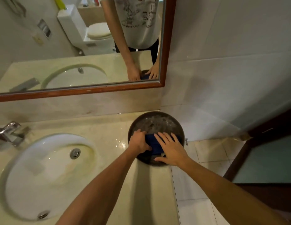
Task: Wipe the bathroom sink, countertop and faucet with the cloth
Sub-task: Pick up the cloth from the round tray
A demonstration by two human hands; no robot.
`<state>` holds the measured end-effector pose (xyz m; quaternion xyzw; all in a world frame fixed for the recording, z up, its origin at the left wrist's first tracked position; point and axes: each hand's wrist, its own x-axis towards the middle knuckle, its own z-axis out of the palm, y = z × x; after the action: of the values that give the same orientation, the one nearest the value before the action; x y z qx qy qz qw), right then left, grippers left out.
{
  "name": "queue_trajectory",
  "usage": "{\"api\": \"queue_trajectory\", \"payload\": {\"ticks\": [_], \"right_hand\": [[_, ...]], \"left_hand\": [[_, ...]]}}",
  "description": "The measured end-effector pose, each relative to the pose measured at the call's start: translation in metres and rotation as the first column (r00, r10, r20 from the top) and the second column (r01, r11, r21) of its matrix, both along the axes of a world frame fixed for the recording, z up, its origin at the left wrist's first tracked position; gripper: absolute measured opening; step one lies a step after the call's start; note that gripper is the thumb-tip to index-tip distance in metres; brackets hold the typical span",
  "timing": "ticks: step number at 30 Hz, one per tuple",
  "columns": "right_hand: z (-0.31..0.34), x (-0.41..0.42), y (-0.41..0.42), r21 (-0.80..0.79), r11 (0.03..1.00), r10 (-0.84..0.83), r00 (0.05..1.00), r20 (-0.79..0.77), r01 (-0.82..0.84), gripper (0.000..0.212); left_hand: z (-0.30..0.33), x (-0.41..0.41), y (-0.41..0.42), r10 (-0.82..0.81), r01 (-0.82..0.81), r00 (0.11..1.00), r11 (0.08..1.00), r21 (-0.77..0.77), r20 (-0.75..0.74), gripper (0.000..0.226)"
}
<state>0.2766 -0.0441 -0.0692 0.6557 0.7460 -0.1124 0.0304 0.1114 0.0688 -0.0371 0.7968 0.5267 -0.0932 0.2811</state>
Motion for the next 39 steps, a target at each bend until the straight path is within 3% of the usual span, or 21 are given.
{"api": "queue_trajectory", "payload": {"ticks": [3,7,11,13,15,19,23,26,28,29,31,35,39], "right_hand": [[0.001,0.007,-0.001,0.054,0.998,0.023,0.997,-0.070,-0.019,0.112],[0.016,0.008,-0.006,0.065,0.993,-0.069,0.934,-0.350,0.098,0.118],[0.036,-0.005,-0.011,0.038,0.950,-0.240,0.805,-0.543,0.310,0.105],[0.047,-0.011,-0.016,0.098,0.933,-0.227,0.777,-0.587,0.346,0.092],[0.061,-0.017,-0.023,0.142,0.929,-0.188,0.767,-0.614,0.342,0.075],[0.084,-0.035,-0.046,0.030,0.945,-0.247,0.774,-0.583,0.324,0.040],[0.084,-0.052,-0.085,0.027,0.859,-0.427,0.746,-0.511,0.511,0.016],[0.074,-0.061,-0.117,-0.005,0.711,-0.637,0.642,-0.427,0.703,0.027],[0.065,-0.068,-0.129,0.012,0.661,-0.698,0.621,-0.356,0.750,0.020],[0.061,-0.074,-0.132,0.003,0.641,-0.729,0.610,-0.311,0.768,0.030],[0.049,-0.092,-0.134,-0.046,0.620,-0.767,0.592,-0.248,0.783,0.048],[0.026,-0.137,-0.130,-0.085,0.634,-0.765,0.608,-0.210,0.768,0.061],[0.014,-0.156,-0.120,-0.018,0.615,-0.781,0.606,-0.147,0.788,0.058]], "left_hand": [[0.008,-0.002,-0.003,0.179,-0.135,0.966,0.965,-0.222,0.188,0.041],[0.034,0.010,-0.019,0.563,-0.286,0.724,0.772,-0.568,0.400,0.045],[0.068,0.019,-0.032,0.832,-0.289,0.482,0.448,-0.846,0.276,0.049],[0.084,0.012,-0.036,0.870,-0.237,0.437,0.357,-0.903,0.229,0.048],[0.096,-0.001,-0.039,0.867,-0.203,0.452,0.330,-0.922,0.210,0.043],[0.104,-0.033,-0.049,0.785,-0.169,0.583,0.370,-0.914,0.210,0.041],[0.086,-0.091,-0.059,0.721,-0.353,0.621,0.607,-0.712,0.307,0.054],[0.050,-0.170,-0.068,0.697,-0.482,0.630,0.696,-0.532,0.341,0.045],[0.022,-0.227,-0.077,0.581,-0.508,0.772,0.808,-0.297,0.258,0.041],[0.009,-0.254,-0.083,0.506,-0.480,0.844,0.861,-0.171,0.177,0.039],[-0.011,-0.301,-0.094,0.438,-0.439,0.896,0.899,-0.004,0.073,0.033],[-0.043,-0.374,-0.106,0.341,-0.342,0.940,0.934,0.102,0.026,0.041],[-0.059,-0.412,-0.112,0.291,-0.307,0.948,0.943,0.128,0.131,0.040]]}}
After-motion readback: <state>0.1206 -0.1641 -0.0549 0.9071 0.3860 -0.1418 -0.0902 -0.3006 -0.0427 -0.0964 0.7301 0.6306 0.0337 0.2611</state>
